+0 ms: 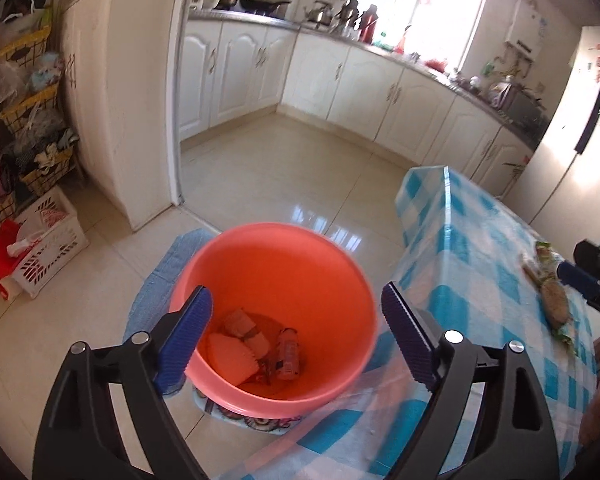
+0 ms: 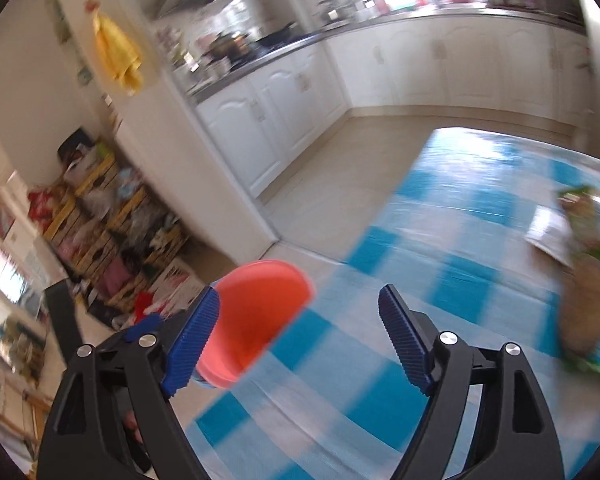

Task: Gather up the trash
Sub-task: 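Carry the foam net and cloth bundle to the orange bucket and release both, then move both tools back over the table toward the brown flatbread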

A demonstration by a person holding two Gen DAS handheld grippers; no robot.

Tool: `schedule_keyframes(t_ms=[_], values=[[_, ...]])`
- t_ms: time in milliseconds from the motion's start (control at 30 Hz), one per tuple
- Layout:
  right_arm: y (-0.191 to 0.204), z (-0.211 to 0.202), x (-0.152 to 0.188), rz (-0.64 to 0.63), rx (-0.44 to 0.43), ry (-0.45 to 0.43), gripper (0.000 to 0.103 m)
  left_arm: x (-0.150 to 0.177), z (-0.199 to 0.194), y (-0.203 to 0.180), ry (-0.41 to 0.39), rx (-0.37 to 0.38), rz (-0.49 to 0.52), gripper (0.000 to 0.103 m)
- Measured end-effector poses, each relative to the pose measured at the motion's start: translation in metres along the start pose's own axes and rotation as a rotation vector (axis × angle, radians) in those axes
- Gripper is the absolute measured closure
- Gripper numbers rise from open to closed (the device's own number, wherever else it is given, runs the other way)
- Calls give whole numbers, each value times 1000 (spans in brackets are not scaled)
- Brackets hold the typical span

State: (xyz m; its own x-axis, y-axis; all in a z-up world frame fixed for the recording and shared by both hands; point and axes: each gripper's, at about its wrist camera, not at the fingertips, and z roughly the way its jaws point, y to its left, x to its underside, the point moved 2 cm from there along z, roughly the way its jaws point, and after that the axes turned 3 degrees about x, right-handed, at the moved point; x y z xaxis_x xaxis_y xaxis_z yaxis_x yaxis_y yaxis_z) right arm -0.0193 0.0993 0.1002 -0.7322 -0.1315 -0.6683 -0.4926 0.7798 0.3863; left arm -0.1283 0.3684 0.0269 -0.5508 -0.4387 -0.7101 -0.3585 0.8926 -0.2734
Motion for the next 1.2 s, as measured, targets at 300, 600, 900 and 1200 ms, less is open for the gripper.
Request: schedule_keyframes(t_ms=[300, 600, 900, 1200], values=[[-74, -86, 52, 122, 163, -88, 21, 4, -31, -55, -45, 146, 44, 15], [-146, -131, 89, 295, 249, -153, 21, 4, -38, -144, -23, 256, 219, 15], [-186, -147, 106, 381, 259, -189, 21, 23, -21, -220, 86, 371, 359, 15], [-215, -157, 117, 442, 250, -204, 21, 45, 7, -290, 194, 478, 440, 15]])
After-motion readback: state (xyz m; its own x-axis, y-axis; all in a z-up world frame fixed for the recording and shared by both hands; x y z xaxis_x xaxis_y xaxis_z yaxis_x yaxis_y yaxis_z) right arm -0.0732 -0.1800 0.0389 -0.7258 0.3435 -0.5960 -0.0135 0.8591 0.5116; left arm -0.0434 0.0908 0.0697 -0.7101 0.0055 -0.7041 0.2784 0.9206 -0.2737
